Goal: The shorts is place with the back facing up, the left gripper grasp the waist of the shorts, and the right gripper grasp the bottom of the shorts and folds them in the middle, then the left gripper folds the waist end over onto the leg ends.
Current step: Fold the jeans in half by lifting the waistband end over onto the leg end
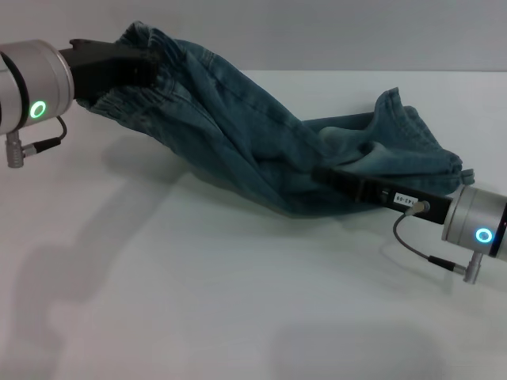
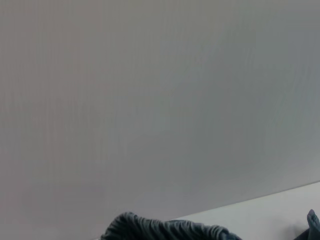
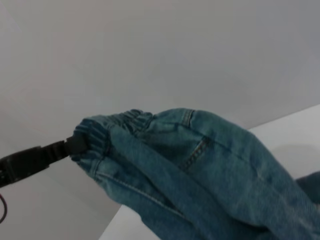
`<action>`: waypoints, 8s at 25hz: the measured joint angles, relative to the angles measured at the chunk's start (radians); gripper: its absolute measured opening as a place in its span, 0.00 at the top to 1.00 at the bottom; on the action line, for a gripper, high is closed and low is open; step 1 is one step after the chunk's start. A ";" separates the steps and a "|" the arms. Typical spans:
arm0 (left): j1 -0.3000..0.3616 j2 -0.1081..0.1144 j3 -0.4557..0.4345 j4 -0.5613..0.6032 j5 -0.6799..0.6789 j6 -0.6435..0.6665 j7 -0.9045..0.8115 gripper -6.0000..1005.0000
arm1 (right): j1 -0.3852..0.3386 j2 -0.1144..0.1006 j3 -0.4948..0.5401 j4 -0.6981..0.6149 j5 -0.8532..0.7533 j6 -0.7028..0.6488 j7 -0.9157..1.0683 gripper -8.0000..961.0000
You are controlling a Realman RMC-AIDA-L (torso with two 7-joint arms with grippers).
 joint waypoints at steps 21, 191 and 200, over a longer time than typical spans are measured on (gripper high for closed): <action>0.097 0.002 0.052 -0.169 -0.077 -0.047 0.007 0.95 | 0.126 -0.007 -0.001 -0.023 0.038 0.304 -0.016 0.97; -0.126 -0.001 0.674 0.522 -0.355 0.965 0.217 0.51 | -0.336 -0.014 0.052 -0.312 0.162 0.052 0.001 0.91; -0.066 0.002 0.874 0.689 -0.191 1.419 0.127 0.32 | -0.338 -0.015 0.055 -0.300 0.162 0.048 -0.009 0.91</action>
